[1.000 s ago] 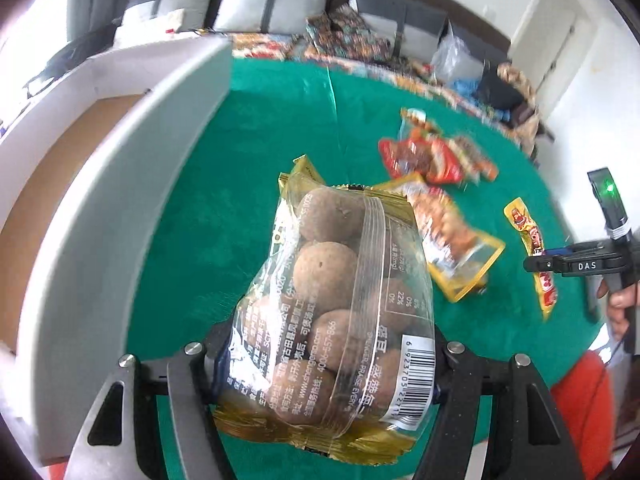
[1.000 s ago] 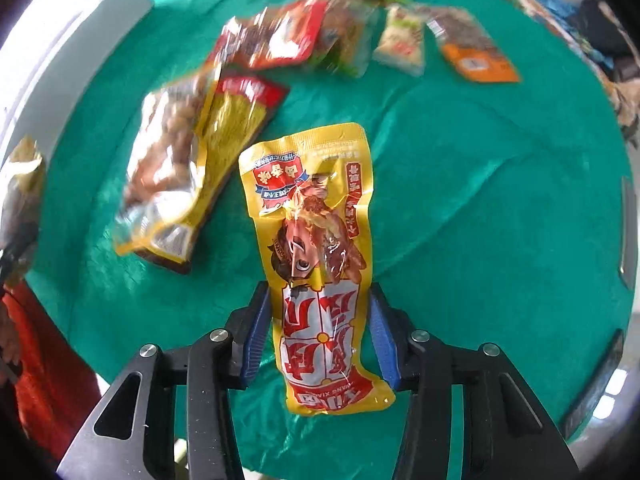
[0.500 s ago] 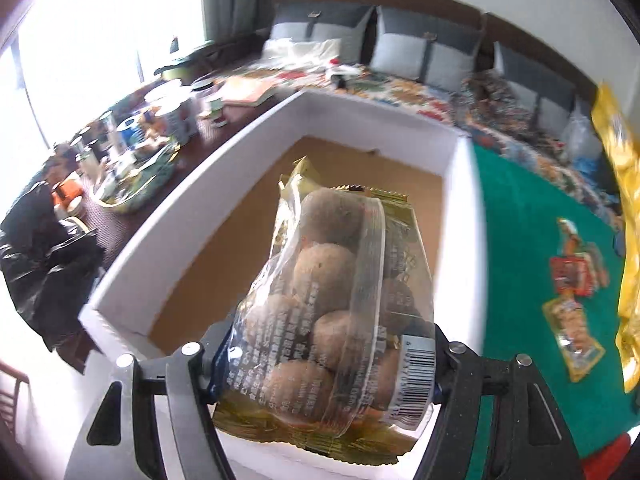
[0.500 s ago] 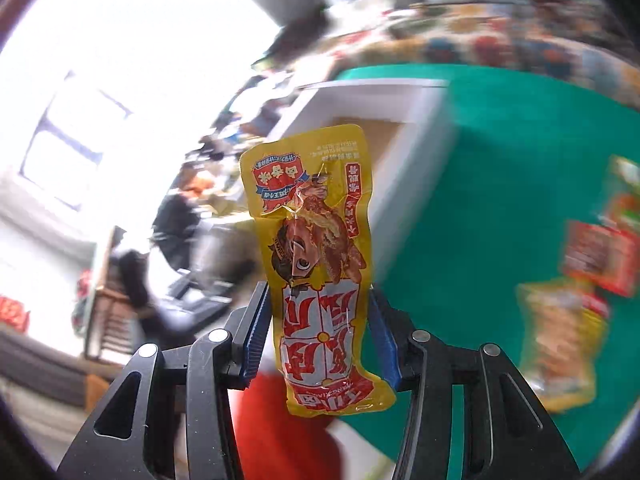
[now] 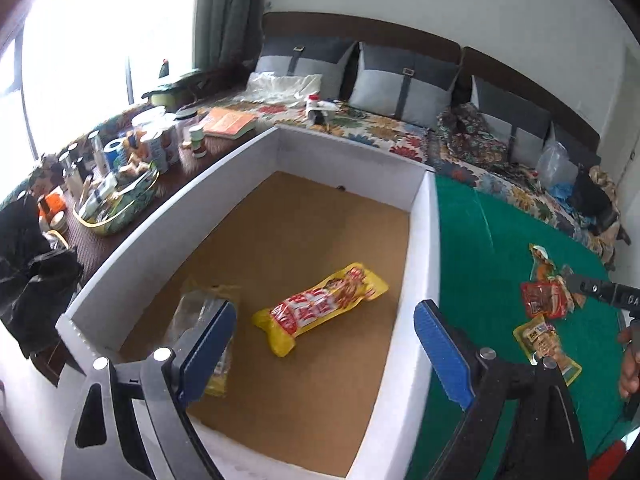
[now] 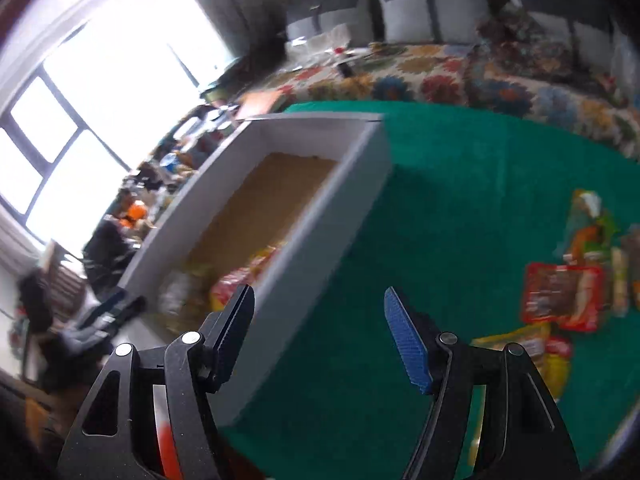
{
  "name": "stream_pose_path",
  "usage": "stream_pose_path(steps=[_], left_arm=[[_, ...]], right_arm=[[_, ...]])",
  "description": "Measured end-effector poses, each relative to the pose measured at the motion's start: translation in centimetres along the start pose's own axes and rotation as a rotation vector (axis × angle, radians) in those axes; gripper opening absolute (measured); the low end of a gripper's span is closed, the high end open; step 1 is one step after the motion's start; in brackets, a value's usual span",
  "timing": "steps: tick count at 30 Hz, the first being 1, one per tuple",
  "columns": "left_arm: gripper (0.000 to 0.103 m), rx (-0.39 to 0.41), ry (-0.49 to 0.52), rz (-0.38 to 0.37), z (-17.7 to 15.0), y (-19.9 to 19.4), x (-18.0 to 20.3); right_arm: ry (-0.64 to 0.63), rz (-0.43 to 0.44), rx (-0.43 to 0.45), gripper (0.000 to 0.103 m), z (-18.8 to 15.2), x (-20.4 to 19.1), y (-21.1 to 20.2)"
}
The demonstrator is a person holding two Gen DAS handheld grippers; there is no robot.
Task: Organize snacks
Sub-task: 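Carry both packets into the white box and open both tools, then move the left tool back over the yellow-edged peanut bag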
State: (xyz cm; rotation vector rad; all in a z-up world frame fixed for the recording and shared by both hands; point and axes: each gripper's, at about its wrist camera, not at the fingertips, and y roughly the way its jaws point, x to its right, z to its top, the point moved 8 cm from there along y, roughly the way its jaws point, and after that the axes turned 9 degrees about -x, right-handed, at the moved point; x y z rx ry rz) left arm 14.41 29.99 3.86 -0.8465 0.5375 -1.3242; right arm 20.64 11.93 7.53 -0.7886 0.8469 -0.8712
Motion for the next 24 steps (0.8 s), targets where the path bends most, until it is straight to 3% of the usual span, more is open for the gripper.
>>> stream_pose_path(steps=[4,7,11,15,18,22,24], left_arm=[[0.09,-0.031,0.098,0.029,-0.2,2.9,3.8],[0.09,-0.11,0.093,0.019,-1.6,5.6,5.1],[0.09,-0.13,0.11,0.045,-3.3,5.9,6.6],[0.09,-0.144,0.091,0.032,-3.7,5.7,7.4],[0.09,-0.146,0.115,0.08,-3.6,5.5,7.7],[0.091,0.014,0.137,0.19,-1.6,1.1,8.5],[0.091,0.078,0.179,0.205,-0.9,-1.1,10.2]], right_arm=[[0.083,-0.254,-0.007,0.071,-5.6,14.2,0.3],[0.183,-0.438,-0.021,0.071,-11.9,25.1,-1.4],[0.282,-0.552,-0.026,0.071,-18.1,33.4,-3.1],[0.35,-0.572,-0.018,0.071,-21.1,37.1,-2.8],[0.35,-0.559,0.041,0.071,-20.0,36.8,-3.1],[0.367,-0.536,0.064,0.08,-18.1,37.0,-2.1],[0.353,-0.549,0.083,0.085,-17.9,37.6,-1.9]])
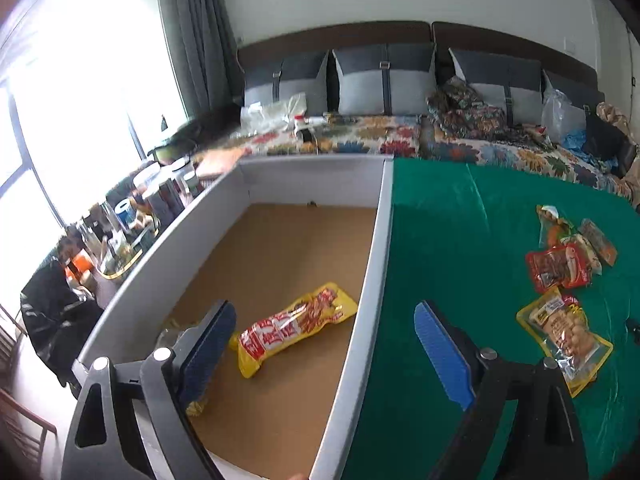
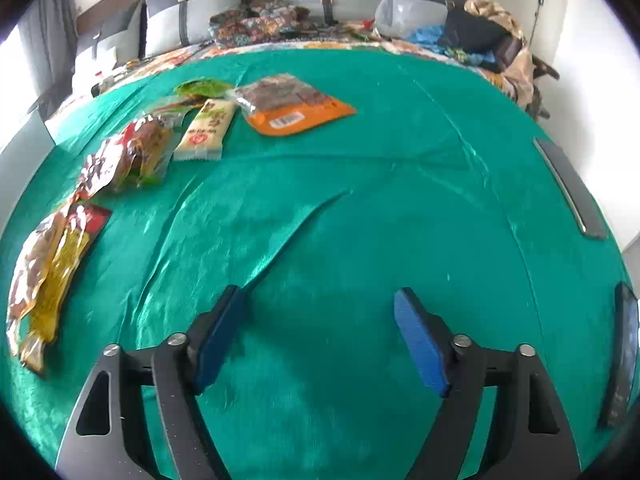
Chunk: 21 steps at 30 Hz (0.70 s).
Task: Organize snacks
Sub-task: 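Move the left tool back over the yellow-edged peanut bag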
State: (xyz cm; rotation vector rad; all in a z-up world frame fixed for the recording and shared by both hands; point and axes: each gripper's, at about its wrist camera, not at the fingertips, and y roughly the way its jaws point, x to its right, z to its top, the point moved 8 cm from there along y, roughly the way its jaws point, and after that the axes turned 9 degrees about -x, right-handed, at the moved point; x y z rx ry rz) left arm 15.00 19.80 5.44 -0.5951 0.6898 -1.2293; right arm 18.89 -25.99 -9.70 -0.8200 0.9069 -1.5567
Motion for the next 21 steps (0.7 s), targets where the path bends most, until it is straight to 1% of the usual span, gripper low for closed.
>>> stream_pose_path(steps=[1,2,3,5,7,9,12,14,15,18,21], left_arm=[[0.094,0.026,0.02,-0.012,0.4,-1.1,1.0],[0.099,0.043,0.036,-0.038,0.6,-1.9,2.2],[0.101,0.05,0.048,-0.068,0.6,-2.6,3.4],[0.103,0.035,0.065,-0.167,0.0,-3.2,6.6],[0.103,-0.033,0.079,-0.266,-1.7,-2.5,10.0],[0.103,-0.123,0.092,-0.36,-4.4,-0.6,13.5],[0.103,-0.233,0.113,-0.438,-8.9,2.0,17.3],[0.103,-0.286,0.123,-0.46,-11.3,3.3,18.8],[0.103,-0.305,0.134,-0.455,-12.2,3.9,19.4],[0.103,-0.32,0.193,-0.402,-13.6,5.5,20.3],[0.103,-0.343,0.24,-0.357,-13.7,7.5,20.9]], right_arm=[[0.0,-0.002,0.014,0.088,-0.5,0.1,-0.8],[0.005,0.005,0.02,0.09,-0.7,0.1,-1.1],[0.023,0.021,0.014,0.091,-0.7,0.3,-1.0],[0.023,0.014,0.011,0.092,-0.6,0.4,-1.0],[0.025,0.015,0.009,0.093,-0.7,0.5,-1.2],[0.025,0.012,0.008,0.094,-0.8,0.4,-1.2],[0.027,0.012,0.007,0.094,-0.8,0.1,-1.2],[0.027,0.013,0.007,0.094,-0.8,0.2,-1.2],[0.027,0.013,0.007,0.094,-0.8,0.1,-1.2],[0.027,0.014,0.007,0.094,-0.8,0.2,-1.2],[0.027,0.014,0.007,0.094,-0.8,0.1,-1.2]])
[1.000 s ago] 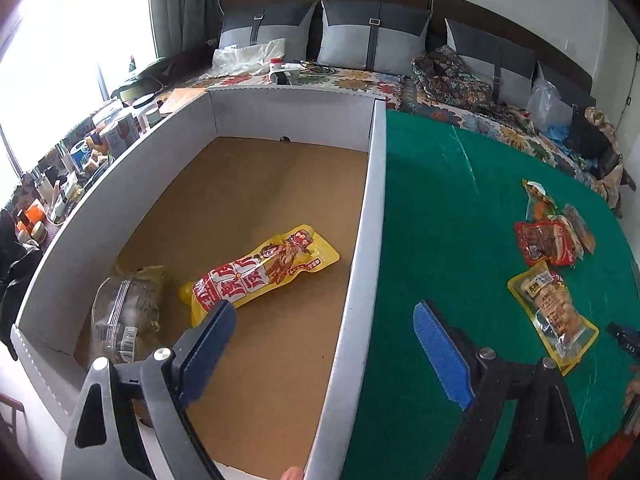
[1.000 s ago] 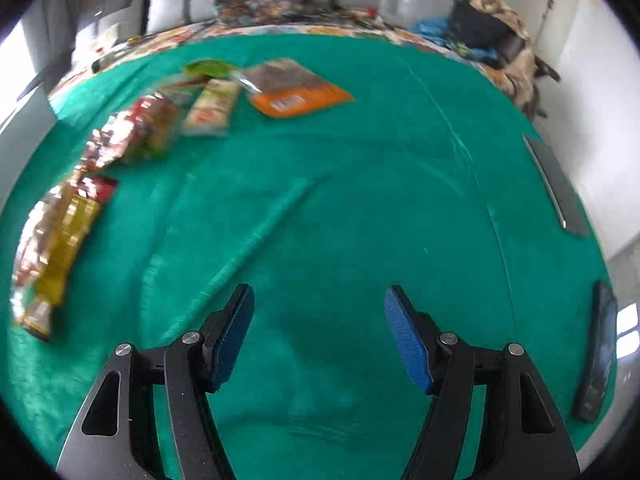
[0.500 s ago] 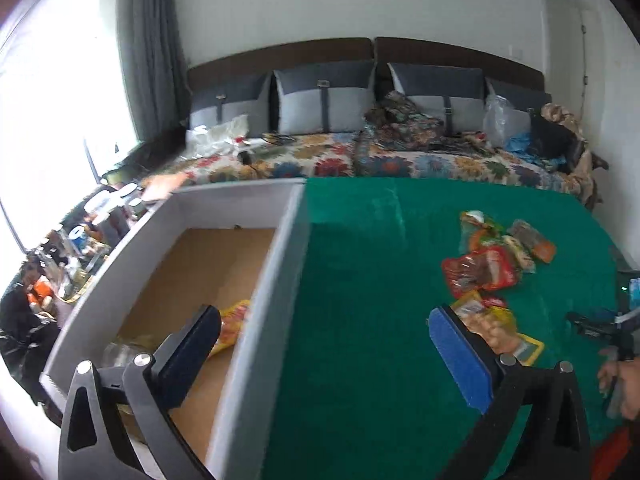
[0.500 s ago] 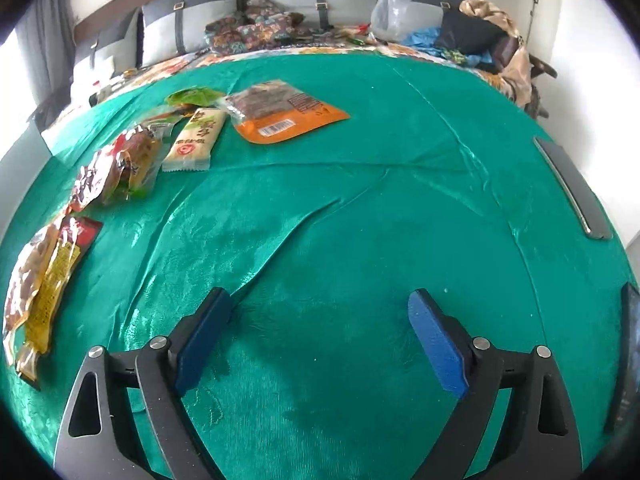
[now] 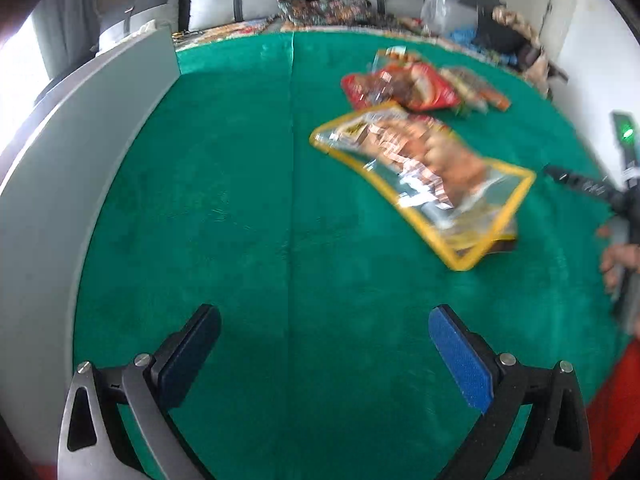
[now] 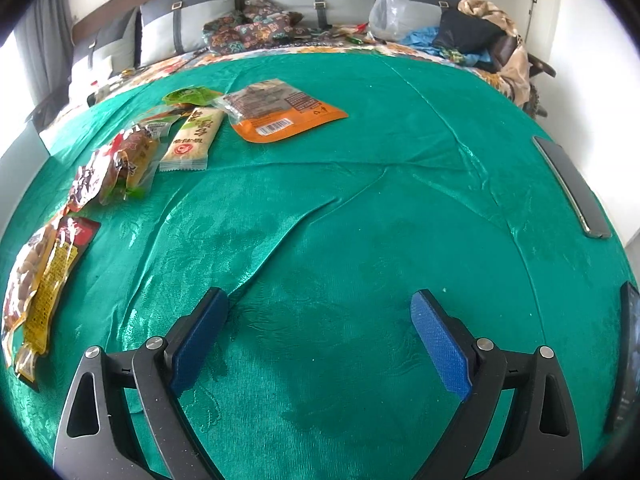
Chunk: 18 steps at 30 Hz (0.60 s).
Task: Organize snacks
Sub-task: 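Move the left tool back over the yellow-edged peanut bag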
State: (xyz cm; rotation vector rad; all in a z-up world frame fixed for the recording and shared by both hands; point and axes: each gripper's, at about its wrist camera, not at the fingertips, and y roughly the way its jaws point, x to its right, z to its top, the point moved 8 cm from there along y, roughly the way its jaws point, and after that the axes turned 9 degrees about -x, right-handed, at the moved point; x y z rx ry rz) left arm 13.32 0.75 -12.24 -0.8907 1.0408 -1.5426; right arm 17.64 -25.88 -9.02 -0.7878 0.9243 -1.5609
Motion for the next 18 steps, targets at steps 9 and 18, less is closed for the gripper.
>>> stream_pose_path(steps=[9,18], left_arm=[[0.103,0.033,0.049,0.008,4.3,2.2,-0.5],[0.103,0.092,-0.007,0.027,7.2,3.2,-2.3]], right_arm=[[0.0,0.003,-0.001,0.094,0.0,0.0,0.0],[0.0,0.004,-0.001,0.094,0.0,0.1,0.0]])
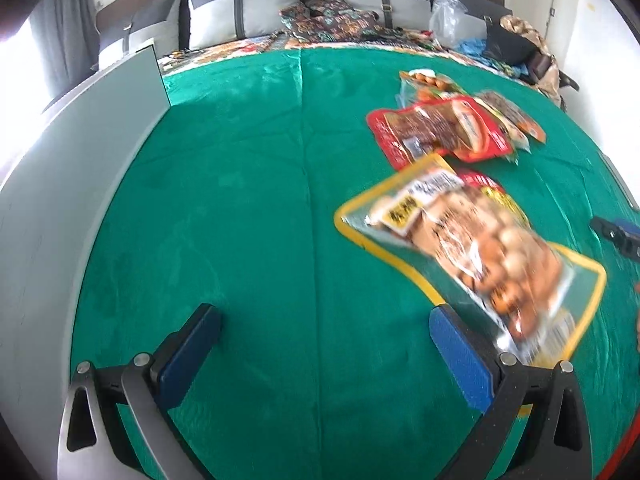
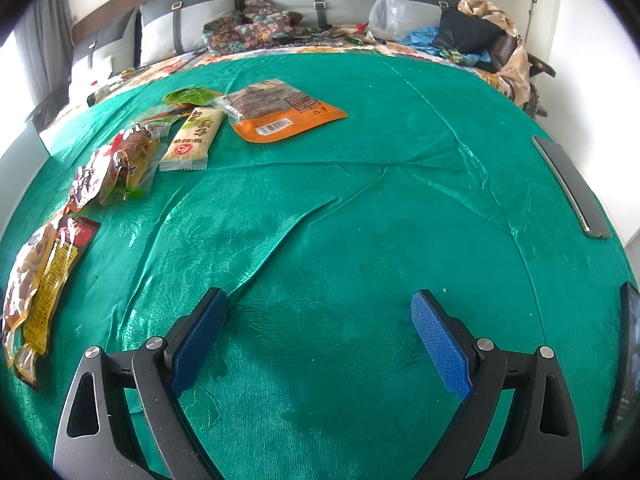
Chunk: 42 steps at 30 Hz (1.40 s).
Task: Organize snacks
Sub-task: 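Move the left tool back over the yellow-edged peanut bag, then grasp the yellow-edged peanut bag with the left tool and lift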
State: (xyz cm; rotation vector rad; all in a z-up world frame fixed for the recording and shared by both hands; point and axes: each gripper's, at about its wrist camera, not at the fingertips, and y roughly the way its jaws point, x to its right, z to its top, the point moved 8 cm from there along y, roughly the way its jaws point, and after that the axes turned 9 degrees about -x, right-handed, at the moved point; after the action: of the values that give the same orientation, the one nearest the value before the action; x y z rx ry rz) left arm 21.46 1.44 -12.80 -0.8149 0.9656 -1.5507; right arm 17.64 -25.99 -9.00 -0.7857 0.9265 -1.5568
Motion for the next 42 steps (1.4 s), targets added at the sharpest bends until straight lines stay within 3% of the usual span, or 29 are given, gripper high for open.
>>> stream_pose_path(steps=[42], left_arm=[[0.103,0.022,-0.018,0.008,0.95,0.31,-0.65]], right_arm=[[0.001,0.007,-0.001,0.095,0.06,-0.07,0.09]])
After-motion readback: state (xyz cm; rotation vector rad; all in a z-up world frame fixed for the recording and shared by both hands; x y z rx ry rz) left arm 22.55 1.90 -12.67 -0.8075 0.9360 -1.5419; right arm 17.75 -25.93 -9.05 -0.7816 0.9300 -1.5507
